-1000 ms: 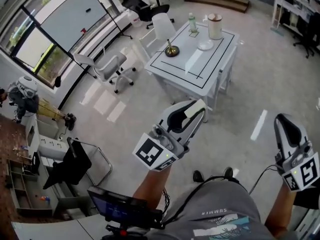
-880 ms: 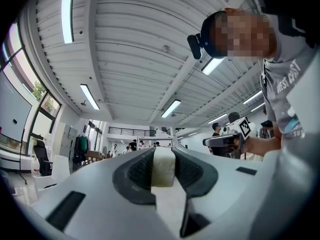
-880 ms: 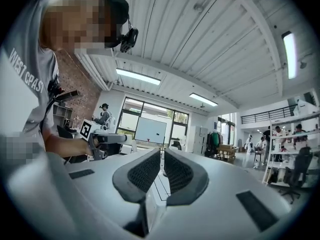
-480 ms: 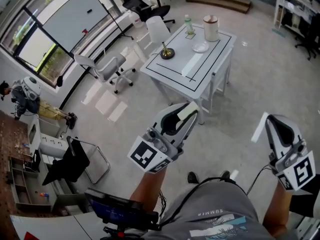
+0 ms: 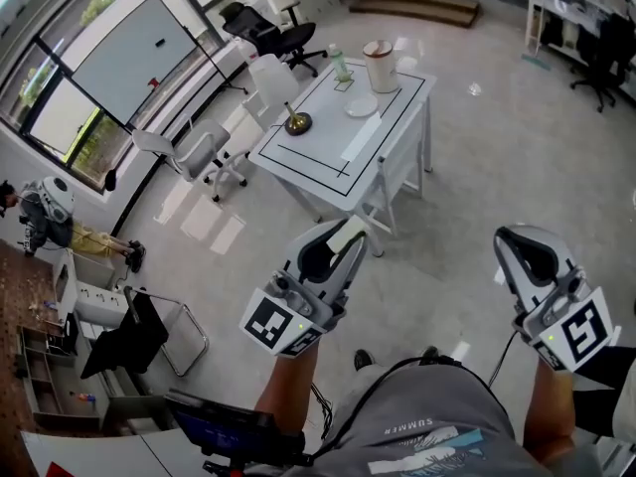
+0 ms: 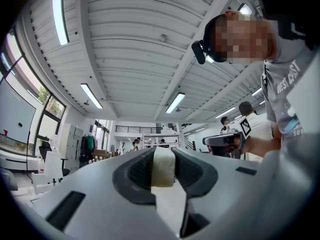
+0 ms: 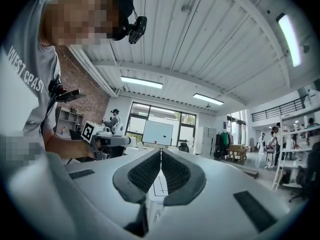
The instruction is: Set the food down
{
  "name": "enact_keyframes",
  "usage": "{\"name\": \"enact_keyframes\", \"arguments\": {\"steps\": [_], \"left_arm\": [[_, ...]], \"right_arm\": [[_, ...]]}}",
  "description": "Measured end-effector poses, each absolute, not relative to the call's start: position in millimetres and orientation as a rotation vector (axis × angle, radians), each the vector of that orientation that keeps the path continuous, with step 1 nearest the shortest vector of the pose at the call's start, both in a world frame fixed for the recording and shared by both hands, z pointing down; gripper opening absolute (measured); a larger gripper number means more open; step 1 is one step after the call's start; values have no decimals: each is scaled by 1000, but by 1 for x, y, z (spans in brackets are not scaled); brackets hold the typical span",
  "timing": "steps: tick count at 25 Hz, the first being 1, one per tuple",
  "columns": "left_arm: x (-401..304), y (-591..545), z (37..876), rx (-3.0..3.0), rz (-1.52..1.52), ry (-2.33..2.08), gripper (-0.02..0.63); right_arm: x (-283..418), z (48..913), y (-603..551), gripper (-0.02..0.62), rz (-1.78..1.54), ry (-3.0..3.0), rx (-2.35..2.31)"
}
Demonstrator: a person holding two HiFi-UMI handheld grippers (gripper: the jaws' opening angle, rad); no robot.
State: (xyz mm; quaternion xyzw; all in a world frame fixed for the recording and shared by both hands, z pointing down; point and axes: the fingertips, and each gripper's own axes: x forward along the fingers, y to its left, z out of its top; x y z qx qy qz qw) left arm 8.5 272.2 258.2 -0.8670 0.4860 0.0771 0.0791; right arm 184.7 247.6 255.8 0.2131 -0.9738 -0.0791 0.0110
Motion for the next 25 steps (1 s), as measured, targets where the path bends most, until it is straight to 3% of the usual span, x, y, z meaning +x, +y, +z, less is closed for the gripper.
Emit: {"name": "enact_keyframes", "arguments": {"steps": [11,25], "left_arm": [[18,257,265,-2590,207,1495,100],[-77,218,268,-2645,247,1416,100]], "right_arm": [[195,269,224,6,-196,-3035,639],[103,272,194,6,-204,-2974,741]]}}
